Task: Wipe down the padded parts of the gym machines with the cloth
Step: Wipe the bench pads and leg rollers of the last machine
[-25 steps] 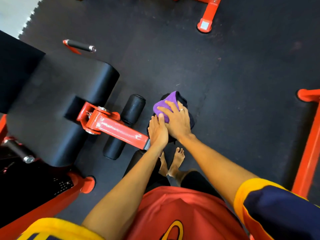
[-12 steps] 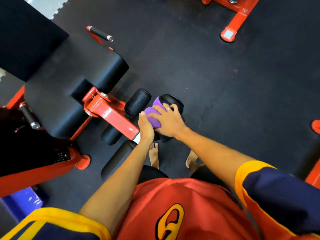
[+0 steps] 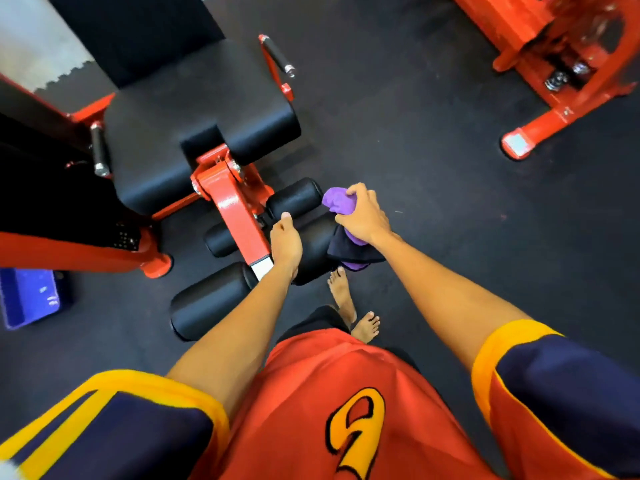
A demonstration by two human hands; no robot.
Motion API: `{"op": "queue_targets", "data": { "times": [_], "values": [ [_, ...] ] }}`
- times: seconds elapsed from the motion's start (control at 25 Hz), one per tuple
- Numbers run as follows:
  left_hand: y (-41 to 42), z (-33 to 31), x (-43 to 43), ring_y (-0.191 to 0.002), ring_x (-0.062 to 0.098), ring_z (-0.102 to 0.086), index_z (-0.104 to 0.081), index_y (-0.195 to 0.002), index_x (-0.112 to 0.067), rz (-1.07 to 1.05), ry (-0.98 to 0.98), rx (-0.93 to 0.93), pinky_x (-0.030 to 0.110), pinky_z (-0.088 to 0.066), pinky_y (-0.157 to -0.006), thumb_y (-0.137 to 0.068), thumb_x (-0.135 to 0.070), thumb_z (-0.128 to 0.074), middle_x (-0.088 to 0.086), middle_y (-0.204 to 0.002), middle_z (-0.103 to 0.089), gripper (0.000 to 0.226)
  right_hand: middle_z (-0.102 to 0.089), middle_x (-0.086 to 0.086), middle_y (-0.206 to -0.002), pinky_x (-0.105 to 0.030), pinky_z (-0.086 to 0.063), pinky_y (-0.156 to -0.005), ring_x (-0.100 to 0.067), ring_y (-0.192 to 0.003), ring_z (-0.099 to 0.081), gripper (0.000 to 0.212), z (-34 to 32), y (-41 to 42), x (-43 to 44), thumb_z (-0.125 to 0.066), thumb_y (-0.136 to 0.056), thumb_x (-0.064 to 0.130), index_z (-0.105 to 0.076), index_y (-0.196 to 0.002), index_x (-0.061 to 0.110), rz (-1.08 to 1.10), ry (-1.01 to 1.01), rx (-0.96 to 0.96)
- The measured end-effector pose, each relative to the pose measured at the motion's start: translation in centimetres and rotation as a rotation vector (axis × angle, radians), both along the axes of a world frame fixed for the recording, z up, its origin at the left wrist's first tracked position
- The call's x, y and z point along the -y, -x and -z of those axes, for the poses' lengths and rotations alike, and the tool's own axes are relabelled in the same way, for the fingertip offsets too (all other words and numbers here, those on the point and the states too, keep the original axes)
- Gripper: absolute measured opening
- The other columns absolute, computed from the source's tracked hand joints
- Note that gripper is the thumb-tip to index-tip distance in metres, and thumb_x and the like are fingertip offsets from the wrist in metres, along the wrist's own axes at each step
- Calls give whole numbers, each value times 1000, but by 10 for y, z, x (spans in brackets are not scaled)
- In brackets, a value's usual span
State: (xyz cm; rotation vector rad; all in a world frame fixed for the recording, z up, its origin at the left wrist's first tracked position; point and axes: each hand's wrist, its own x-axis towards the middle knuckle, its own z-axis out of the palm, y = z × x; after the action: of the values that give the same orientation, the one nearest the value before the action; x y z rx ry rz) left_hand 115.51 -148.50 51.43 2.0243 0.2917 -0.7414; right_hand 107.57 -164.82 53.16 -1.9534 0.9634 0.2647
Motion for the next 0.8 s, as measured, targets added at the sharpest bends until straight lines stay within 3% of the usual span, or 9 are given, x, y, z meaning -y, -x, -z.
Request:
{"op": "queue_targets", "data": {
  "times": [0.08,0.24,0.44,0.68,0.8],
  "values": [
    [-10,6,10,-118,25,-56,-60,-123,-11,-34,0,34,29,-37,-93,-106,-32,-43,1,-122,-59,32,-42,2,-129,-43,-44,-91,-32,-108,-57,49,4,-8,20,-72,-84,33,-42,-122,30,-41,-21,10],
    [-45,27,38,-133,22,-49,-50,-141,-8,-114,-18,12,31,-35,-111,-105,-28,-51,7,-145,-53,42,-43,5,-126,-46,-46,-90,-29,-104,-56,46,12,-41,67,-72,-84,32,-40,-117,30,-137,-9,-7],
    [-75,45,67,-121,22,-54,-54,-136,-10,-327,-4,-110,29,-38,-97,-104,-31,-50,7,-136,-58,38,-43,7,-129,-41,-43,-85,-25,-101,-54,44,27,-75,93,-71,-85,31,-41,-117,32,-283,-40,-44],
    [-93,50,97,-110,17,-50,-53,-133,-11,-572,90,-220,29,-35,-92,-106,-31,-47,3,-128,-57,35,-42,9,-128,-41,-42,-82,-23,-101,-54,44,48,-136,100,-72,-86,29,-42,-118,29,-509,-87,-108],
    [-97,55,115,-107,17,-49,-54,-130,-11,-716,113,-257,29,-34,-89,-107,-32,-45,2,-119,-56,33,-44,5,-129,-45,-46,-89,-23,-105,-55,46,68,-167,112,-75,-85,27,-44,-118,25,-666,-76,-141]
  ]
}}
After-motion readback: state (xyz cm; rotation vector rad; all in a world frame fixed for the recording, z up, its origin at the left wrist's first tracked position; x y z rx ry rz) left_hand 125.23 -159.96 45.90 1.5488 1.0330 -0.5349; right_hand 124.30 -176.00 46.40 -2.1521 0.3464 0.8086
